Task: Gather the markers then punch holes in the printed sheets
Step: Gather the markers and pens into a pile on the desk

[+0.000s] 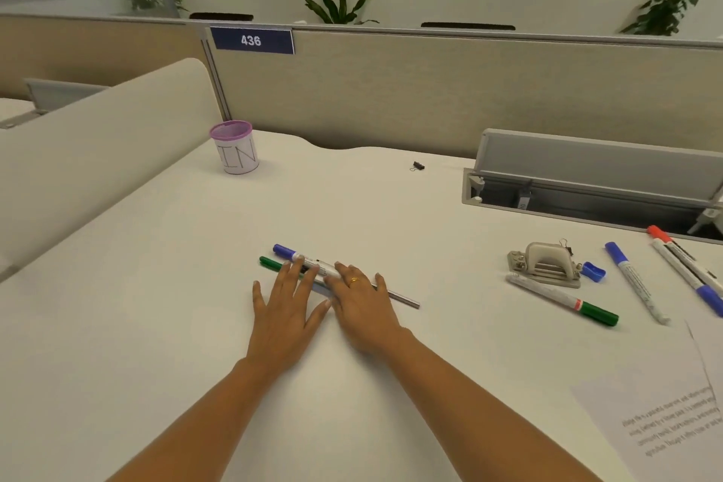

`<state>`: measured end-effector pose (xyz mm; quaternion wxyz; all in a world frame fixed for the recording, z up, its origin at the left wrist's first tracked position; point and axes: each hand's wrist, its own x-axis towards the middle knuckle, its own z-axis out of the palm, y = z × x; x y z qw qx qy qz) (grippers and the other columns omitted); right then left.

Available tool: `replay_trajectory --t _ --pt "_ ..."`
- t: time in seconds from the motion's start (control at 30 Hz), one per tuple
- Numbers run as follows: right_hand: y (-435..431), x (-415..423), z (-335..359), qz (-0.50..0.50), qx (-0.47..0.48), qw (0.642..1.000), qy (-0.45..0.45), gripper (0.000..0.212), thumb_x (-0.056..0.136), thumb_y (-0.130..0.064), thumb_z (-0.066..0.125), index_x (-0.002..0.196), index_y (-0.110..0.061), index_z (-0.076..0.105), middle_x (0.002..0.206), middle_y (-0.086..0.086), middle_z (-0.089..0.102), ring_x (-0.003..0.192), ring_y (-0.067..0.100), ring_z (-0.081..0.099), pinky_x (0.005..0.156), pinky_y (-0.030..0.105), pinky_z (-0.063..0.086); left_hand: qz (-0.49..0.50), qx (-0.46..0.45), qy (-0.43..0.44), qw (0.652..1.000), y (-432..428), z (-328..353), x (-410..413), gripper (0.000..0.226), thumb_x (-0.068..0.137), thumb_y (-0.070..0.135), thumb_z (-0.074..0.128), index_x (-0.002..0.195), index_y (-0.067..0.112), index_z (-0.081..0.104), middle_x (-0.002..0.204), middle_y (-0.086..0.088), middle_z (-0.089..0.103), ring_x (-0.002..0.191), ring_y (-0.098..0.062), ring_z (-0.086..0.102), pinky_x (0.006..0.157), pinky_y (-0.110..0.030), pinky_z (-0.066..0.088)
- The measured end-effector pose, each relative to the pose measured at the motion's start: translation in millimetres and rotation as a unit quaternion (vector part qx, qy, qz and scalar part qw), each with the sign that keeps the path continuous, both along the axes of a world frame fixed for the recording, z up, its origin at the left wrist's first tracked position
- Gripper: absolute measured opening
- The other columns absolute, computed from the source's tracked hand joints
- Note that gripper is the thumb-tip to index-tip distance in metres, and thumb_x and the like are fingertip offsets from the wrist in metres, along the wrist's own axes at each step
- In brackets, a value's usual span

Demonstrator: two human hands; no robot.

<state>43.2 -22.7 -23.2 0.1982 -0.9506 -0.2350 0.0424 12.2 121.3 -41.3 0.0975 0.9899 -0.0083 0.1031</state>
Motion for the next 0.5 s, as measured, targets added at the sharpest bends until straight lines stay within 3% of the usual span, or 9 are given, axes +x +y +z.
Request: replay_trajectory --t 0.1,0.23,0.5 --pt "23.2 -3.3 0.4 0.013 0.017 1.000 0.009 0.046 0.097 -0.018 0.033 0.142 -0.025 0.032 0.157 0.001 0.020 0.145 0.017 0.014 0.114 0.053 0.007 0.018 0.000 -0.006 1.000 13.1 2.2 -4.3 0.079 0.085 0.068 -0.003 0.139 0.025 0.035 0.151 -0.003 0.033 0.139 -0.013 0.020 0.103 -0.064 0.026" --pt "41.8 -6.5 -1.0 0.036 0.019 0.999 0.004 0.043 0.100 -0.022 0.029 0.143 -0.024 0.032 0.157 0.001 0.021 0.145 0.017 0.015 0.115 0.051 0.007 0.034 0.003 0.014 0.999 40.6 6.6 -7.1 0.105 0.067 0.077 -0.023 0.146 0.026 0.024 0.157 0.004 0.015 0.146 -0.016 0.011 0.112 -0.058 0.006" --pt "85.8 -4.2 -0.8 0.068 0.021 0.997 -0.006 0.047 0.100 -0.022 0.028 0.146 -0.030 0.024 0.156 -0.001 0.024 0.145 0.015 0.018 0.115 0.048 0.009 0.037 0.002 0.076 0.996 92.8 18.0 -4.5 0.114 0.055 0.081 -0.029 0.146 0.033 0.019 0.156 0.009 0.016 0.146 -0.012 0.008 0.113 -0.057 0.000"
